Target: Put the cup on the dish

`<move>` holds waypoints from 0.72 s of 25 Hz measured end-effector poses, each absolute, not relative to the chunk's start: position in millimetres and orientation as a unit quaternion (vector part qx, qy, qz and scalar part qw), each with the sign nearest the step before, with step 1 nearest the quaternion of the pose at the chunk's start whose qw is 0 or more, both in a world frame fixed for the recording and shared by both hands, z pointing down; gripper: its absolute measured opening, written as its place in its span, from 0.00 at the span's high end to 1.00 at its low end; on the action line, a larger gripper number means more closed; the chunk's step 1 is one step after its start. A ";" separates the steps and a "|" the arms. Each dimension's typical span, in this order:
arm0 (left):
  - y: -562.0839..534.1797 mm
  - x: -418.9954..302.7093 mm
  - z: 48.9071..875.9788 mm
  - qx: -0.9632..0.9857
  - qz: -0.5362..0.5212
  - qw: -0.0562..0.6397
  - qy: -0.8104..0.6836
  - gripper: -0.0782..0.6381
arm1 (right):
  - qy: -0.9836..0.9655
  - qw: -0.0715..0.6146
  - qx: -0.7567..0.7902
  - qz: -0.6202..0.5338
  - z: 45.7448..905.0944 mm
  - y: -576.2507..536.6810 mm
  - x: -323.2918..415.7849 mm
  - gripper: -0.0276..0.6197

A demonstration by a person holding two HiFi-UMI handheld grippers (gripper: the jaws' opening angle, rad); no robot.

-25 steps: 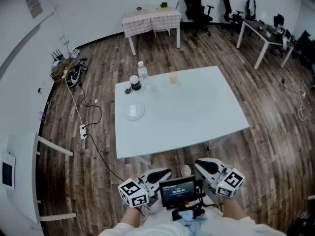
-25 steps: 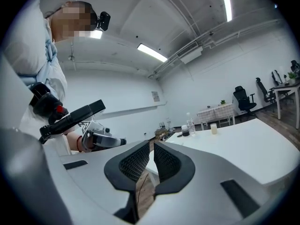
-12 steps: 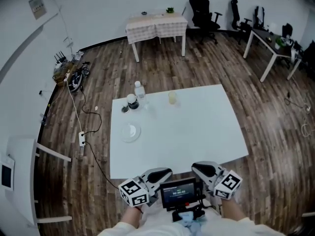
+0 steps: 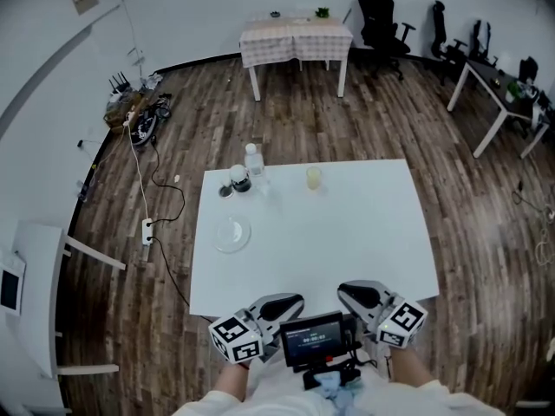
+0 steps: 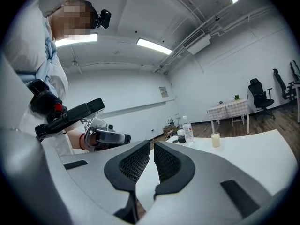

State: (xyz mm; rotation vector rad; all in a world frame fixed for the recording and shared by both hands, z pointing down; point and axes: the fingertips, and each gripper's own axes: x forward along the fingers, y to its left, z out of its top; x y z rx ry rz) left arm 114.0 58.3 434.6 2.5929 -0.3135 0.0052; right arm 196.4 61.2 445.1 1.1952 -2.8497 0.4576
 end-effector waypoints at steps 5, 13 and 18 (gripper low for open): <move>43.5 109.5 434.4 0.955 -0.002 0.268 -0.126 0.86 | -0.912 0.009 0.378 0.158 444.9 49.6 190.8 0.91; 25.9 94.1 426.8 0.957 -0.005 0.266 -0.116 0.86 | -0.905 0.004 0.393 0.164 438.0 37.2 179.3 0.91; 19.2 84.6 426.1 0.957 -0.004 0.265 -0.120 0.86 | -0.903 0.001 0.400 0.158 439.6 28.6 180.2 0.91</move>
